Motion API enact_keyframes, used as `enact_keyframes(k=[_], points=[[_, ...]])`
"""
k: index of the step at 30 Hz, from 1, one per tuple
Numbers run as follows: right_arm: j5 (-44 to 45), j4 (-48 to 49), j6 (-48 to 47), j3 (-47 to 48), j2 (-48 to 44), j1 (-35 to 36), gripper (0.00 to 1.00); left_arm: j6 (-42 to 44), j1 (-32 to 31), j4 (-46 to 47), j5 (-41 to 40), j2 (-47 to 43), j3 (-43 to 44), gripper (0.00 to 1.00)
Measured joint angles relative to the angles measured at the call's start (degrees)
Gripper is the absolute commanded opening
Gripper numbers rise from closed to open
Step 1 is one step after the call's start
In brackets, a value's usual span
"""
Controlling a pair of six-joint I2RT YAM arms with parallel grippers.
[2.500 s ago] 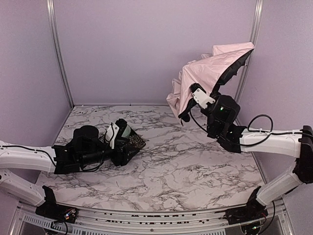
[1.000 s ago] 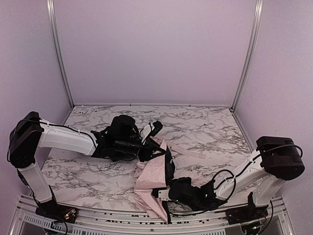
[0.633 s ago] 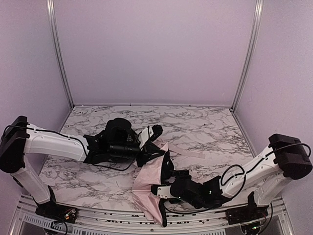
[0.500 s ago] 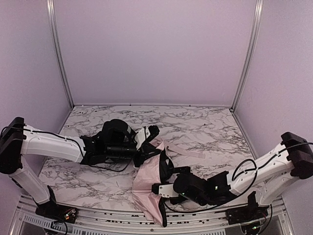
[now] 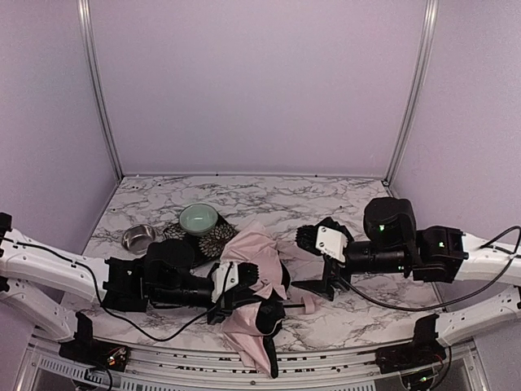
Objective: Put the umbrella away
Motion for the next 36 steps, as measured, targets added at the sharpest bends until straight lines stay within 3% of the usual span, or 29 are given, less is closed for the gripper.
enact_keyframes(k=[4, 10, 15, 21, 25, 32, 36], points=[[-7.9, 0.9, 3.8, 0.1, 1.1, -5.8, 0.95, -0.2, -4.8, -3.3, -0.8, 1.6, -1.3, 0.0], [-14.2, -1.3, 6.8, 1.7, 14.0, -8.2, 0.87, 0.4, -11.3, -13.3, -1.4, 7.1, 0.4, 0.0], [-16.4, -4.7, 7.9, 2.7, 22.0, -8.2, 0.82, 0.7, -11.8, -17.4, -1.2, 7.8, 0.2, 0.0], [-16.7, -6.1, 8.2, 2.9, 29.4, -8.2, 0.68, 0.9, -11.8, -18.3, -1.2, 8.1, -0.7, 0.01], [-17.7, -6.2, 8.1, 2.9, 33.9, -8.0, 0.64, 0.8, -11.8, -18.4, -1.2, 8.2, -1.2, 0.06], [-16.5, -5.2, 8.0, 2.9, 37.4, -7.5, 0.32, 0.6, -12.4, -18.6, -2.2, 7.1, -2.2, 0.11], [-14.7, -3.3, 7.8, 2.5, 36.9, -7.4, 0.22, 0.4, -13.0, -18.7, -2.7, 5.4, -2.2, 0.3]])
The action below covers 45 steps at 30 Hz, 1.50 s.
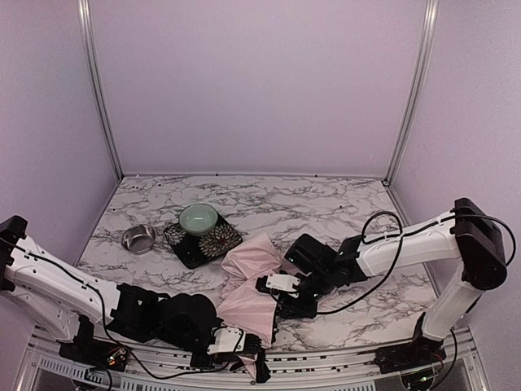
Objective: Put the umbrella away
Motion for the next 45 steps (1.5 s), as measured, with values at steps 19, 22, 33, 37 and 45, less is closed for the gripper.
enact_keyframes(k=[19, 22, 33, 37, 45], points=[[8.2, 4.7, -1.8, -3.2, -13.7, 0.3, 0.26, -2.1, -0.5, 9.5, -7.9, -35.7, -16.5, 0.88], [6.7, 4.3, -1.7, -3.0, -11.1, 0.7, 0.31, -3.3, -0.5, 10.9, -12.2, -38.2, -17.0, 0.88], [3.4, -0.5, -1.4, 0.6, 1.1, 2.6, 0.08, -8.5, -0.2, 12.2, -28.2, -32.6, -16.5, 0.88], [5.5, 0.2, -1.5, 0.8, 1.6, 2.8, 0.0, -9.5, -0.2, 12.2, -29.2, -31.2, -15.8, 0.88], [16.7, 2.7, -3.0, -1.9, -6.2, 3.1, 0.0, -15.1, 0.9, 12.3, -37.3, -27.1, -13.6, 0.87]])
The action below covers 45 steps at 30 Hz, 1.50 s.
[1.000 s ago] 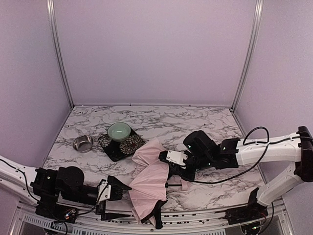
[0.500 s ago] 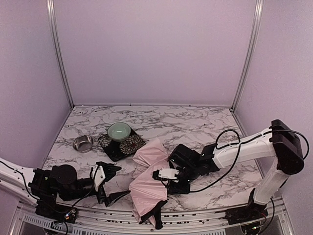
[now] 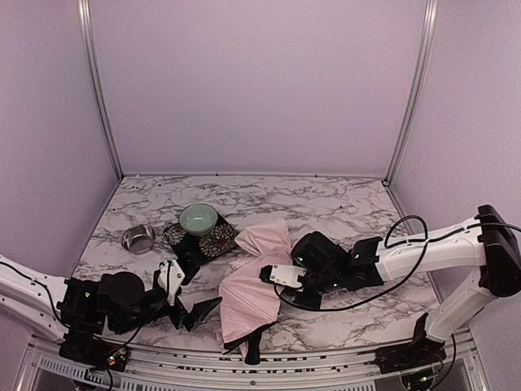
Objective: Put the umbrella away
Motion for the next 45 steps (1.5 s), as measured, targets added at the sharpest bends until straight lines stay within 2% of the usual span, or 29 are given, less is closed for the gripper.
enact_keyframes(k=[3, 7, 13, 15, 19, 25, 28, 30, 32, 34, 40, 45], points=[[7.8, 2.8, -1.9, -1.6, -5.2, 0.4, 0.0, -2.9, 1.0, 0.0, -1.3, 1.2, 2.1, 0.9], [18.0, 7.6, -5.5, -2.3, -9.5, 0.9, 0.0, -7.7, 4.1, 0.2, 1.7, 1.8, 5.2, 0.99], [25.1, 12.3, -9.9, -2.5, -11.6, 1.1, 0.0, -10.5, 5.8, 1.8, 7.9, 6.2, 7.5, 0.97], [24.9, 12.4, -10.7, -2.5, -12.0, 1.1, 0.0, -10.5, 6.2, 2.2, 8.4, 7.3, 7.0, 0.93], [18.4, 11.5, -11.3, -2.4, -14.7, 0.5, 0.0, -10.1, 8.9, 6.4, 8.2, 6.6, 2.2, 0.85], [10.8, 10.6, -11.2, 0.6, -17.4, -0.4, 0.0, -7.0, 9.9, 15.8, 13.1, 6.1, -4.9, 0.86], [9.0, 10.5, -11.1, 1.7, -17.7, -0.6, 0.0, -6.0, 9.9, 19.5, 16.3, 6.5, -5.0, 0.71], [7.1, 10.5, -11.1, 1.9, -18.2, -0.7, 0.0, -5.0, 9.9, 21.5, 17.7, 7.1, -5.0, 0.5], [4.1, 10.1, -11.1, 1.8, -19.2, -1.1, 0.0, -4.5, 9.9, 23.0, 18.5, 7.8, -5.0, 0.23], [-0.5, 9.7, -11.2, 1.8, -21.2, -1.8, 0.0, -3.3, 9.9, 24.6, 19.5, 8.4, -5.2, 0.11], [-12.4, 9.2, -12.4, 0.9, -28.6, -2.7, 0.0, 2.3, 10.1, 32.6, 20.4, 9.9, -8.8, 0.09], [-21.0, 7.2, -13.9, 0.9, -29.7, -2.8, 0.0, 8.0, 11.7, 38.2, 20.6, 13.0, -9.8, 0.09]])
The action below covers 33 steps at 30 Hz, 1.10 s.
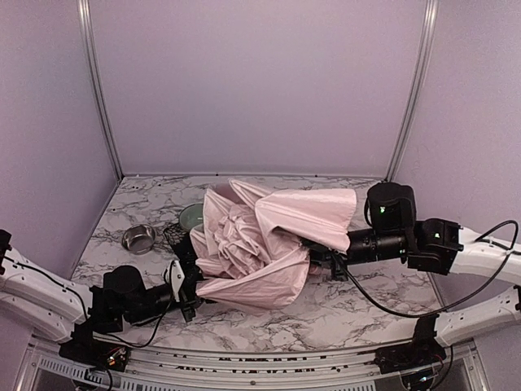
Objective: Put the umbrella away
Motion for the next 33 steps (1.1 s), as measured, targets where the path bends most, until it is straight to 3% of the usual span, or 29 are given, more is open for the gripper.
enact_keyframes(k=[10, 24, 31, 33], points=[[-5.2, -6.6, -2.8, -1.8, -0.1, 1.1, 0.0, 10.1, 9.4, 8.7, 9.5, 8.0, 0.5, 0.12], [13.6, -11.5, -7.3, -12.5, 3.3, 12.9, 0.0, 21.0, 11.1, 10.6, 19.0, 27.2, 9.5, 0.12], [20.0, -9.6, -6.5, -13.8, 14.2, 15.6, 0.0, 23.9, 11.2, 10.7, 21.0, 32.5, 12.7, 0.13], [20.7, -8.7, -5.8, -13.7, 17.4, 15.9, 0.0, 23.8, 11.2, 10.7, 20.8, 33.4, 12.7, 0.21]])
